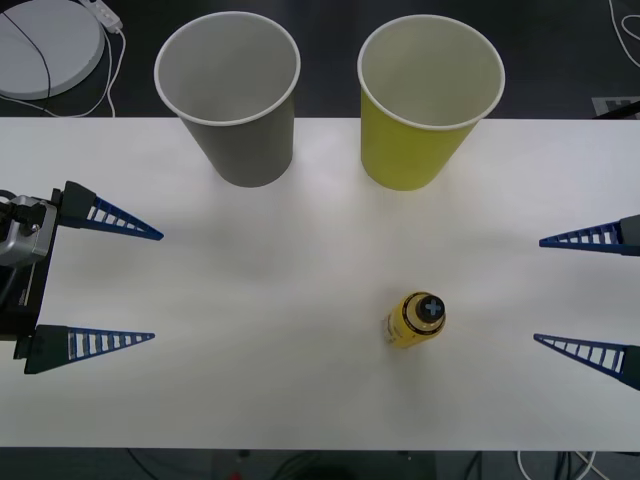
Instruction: Put the can into the green bin and the plastic bottle into the gray bin
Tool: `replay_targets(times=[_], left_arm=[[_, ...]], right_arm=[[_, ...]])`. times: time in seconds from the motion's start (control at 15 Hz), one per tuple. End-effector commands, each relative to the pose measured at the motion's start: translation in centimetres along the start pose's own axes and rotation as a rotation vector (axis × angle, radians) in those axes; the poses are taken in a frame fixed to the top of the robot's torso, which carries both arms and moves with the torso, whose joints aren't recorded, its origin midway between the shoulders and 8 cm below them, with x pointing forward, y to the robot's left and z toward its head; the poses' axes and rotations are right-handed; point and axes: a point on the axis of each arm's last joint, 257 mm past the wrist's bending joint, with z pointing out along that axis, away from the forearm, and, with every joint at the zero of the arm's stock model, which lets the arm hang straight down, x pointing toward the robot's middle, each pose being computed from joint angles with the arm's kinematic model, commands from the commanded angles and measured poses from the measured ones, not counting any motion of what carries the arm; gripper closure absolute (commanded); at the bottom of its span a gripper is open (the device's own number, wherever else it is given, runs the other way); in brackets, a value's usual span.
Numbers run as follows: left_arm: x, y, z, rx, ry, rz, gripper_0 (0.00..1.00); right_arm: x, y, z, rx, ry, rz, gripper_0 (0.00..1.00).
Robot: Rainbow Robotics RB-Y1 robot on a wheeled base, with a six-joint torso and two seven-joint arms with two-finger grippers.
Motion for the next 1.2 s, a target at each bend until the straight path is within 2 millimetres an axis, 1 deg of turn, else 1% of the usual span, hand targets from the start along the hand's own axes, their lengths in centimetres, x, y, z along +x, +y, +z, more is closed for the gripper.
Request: replay_targets(times=[0.07, 0.2, 0.33, 0.6, 0.73, 1.0, 1.2], left_arm=[[0.0, 0.0, 0.0, 0.0, 0.0, 0.0, 0.0], [0.0, 0.0, 0.0, 0.0, 0.0, 0.0, 0.0], [0.0, 0.0, 0.0, 0.0, 0.0, 0.0, 0.0], [0.0, 0.0, 0.0, 0.0, 0.0, 0.0, 0.0], [0.0, 0.0, 0.0, 0.0, 0.0, 0.0, 0.0], [0.0, 0.0, 0.0, 0.0, 0.0, 0.0, 0.0], [0.0, 0.0, 0.0, 0.0, 0.0, 0.0, 0.0]], right_arm=[[1.8, 0.2, -1.5, -0.002, -0.003, 0.023, 0.0], [3.1, -0.2, -2.2, 0.03, -0.002, -0.008, 0.0], [4.4, 0.2, -2.4, 0.043, -0.013, 0.005, 0.0], [7.4, 1.3, -2.2, 0.075, -0.048, 0.018, 0.0], [8.6, 1.9, -1.8, 0.08, -0.076, 0.028, 0.0], [10.3, 3.1, -0.6, 0.09, -0.11, 0.087, 0.0], [10.7, 3.5, 0.2, 0.108, -0.123, 0.094, 0.0]])
